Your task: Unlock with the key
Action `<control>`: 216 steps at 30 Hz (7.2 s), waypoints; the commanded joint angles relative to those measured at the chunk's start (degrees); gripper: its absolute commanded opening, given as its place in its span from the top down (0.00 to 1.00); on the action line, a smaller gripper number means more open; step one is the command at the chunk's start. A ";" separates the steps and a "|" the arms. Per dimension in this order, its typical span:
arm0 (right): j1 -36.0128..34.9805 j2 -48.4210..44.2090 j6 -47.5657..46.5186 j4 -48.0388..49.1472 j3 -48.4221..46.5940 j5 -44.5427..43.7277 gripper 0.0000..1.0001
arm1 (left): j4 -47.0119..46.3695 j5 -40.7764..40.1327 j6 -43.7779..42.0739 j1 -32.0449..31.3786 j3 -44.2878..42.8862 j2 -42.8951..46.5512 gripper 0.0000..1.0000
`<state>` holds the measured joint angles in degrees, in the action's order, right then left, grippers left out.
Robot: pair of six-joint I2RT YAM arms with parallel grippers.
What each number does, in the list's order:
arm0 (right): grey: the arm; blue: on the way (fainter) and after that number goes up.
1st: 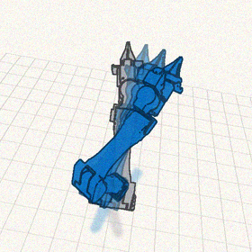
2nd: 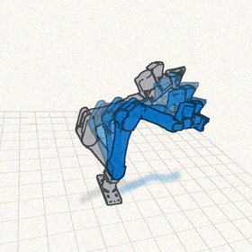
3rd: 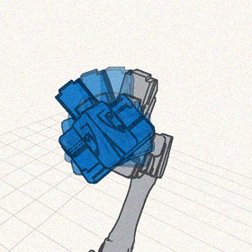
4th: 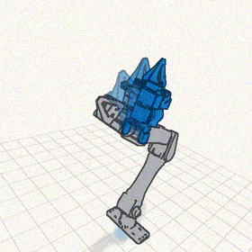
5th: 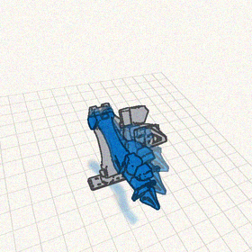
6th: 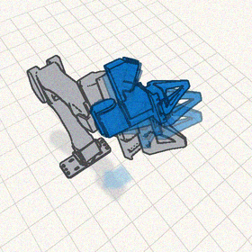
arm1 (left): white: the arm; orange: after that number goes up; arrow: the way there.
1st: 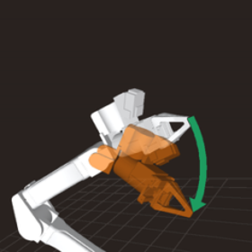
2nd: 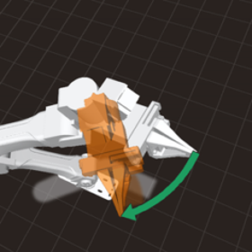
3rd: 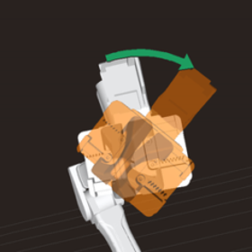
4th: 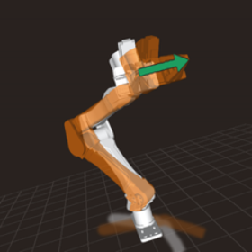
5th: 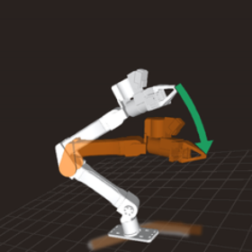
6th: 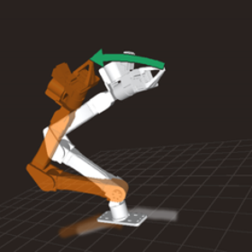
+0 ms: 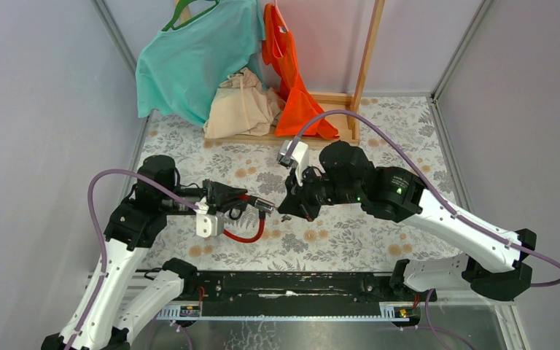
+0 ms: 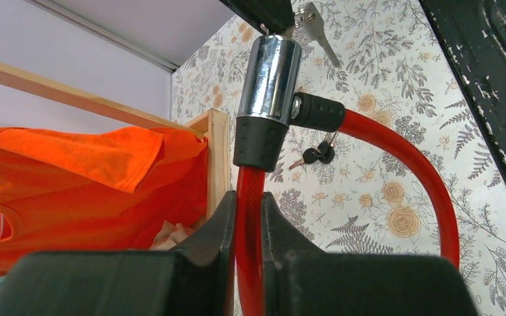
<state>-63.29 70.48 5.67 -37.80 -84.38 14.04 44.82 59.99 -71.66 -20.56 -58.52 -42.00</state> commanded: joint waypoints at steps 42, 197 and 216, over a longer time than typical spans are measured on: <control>19.30 -8.21 52.32 53.19 31.78 30.27 1.00 | -26.76 -5.17 -18.17 -0.54 15.02 13.74 1.00; 20.05 4.14 34.67 42.44 27.07 23.54 1.00 | -5.49 -6.16 32.37 -4.85 2.10 -30.36 0.60; 20.05 3.33 34.36 41.01 27.53 23.20 0.88 | 0.27 -5.78 29.64 -4.93 0.95 -27.30 1.00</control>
<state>-43.00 75.75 40.40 2.83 -56.18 35.62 43.22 52.18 -40.93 -25.41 -56.73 -70.48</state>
